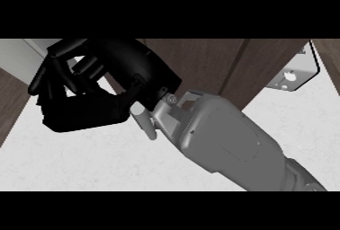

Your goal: Pick up the wine, place it into the cabinet and close the cabinet

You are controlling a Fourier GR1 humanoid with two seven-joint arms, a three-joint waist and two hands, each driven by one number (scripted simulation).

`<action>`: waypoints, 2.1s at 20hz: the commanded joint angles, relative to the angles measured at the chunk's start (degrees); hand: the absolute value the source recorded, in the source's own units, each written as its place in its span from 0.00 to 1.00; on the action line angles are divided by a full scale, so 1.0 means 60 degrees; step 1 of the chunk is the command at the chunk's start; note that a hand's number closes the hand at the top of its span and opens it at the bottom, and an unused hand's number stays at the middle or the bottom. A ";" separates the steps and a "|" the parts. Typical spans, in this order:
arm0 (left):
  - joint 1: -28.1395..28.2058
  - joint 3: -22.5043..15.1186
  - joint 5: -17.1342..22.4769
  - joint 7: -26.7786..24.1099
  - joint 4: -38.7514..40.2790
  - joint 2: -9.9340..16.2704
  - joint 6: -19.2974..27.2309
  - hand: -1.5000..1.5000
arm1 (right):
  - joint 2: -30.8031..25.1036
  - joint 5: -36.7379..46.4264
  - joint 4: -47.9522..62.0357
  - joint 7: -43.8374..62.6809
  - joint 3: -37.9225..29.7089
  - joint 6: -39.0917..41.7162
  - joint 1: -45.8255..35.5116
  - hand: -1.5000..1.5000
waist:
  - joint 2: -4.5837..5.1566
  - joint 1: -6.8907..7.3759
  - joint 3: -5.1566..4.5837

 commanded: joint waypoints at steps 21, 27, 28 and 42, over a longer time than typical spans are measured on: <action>-0.0158 0.1534 -0.0184 0.1075 0.0867 -0.1063 -0.1331 0.00 | 0.0032 -0.3878 0.6782 -0.1000 -0.0941 0.6663 -0.1812 1.00 | 0.0025 -0.0181 -0.0004; -0.0159 0.1685 -0.0459 0.1343 0.0853 -0.1377 -0.1334 0.00 | -0.0270 -0.3802 0.7321 -0.1339 -0.1247 0.6532 -0.1776 1.00 | -0.0015 -0.0276 -0.0001; -0.0160 0.1917 -0.0319 0.1441 0.0636 -0.1193 -0.1255 0.00 | -0.0562 -0.3781 0.7382 -0.1437 -0.1323 0.6725 -0.1813 1.00 | -0.0012 -0.0237 0.0007; -0.0602 0.1922 -0.0708 0.1879 0.0567 -0.1401 -0.1071 0.00 | -0.1350 -0.2515 0.7221 -0.3036 -0.1559 0.5513 -0.1508 1.00 | 0.0094 -0.0544 -0.0032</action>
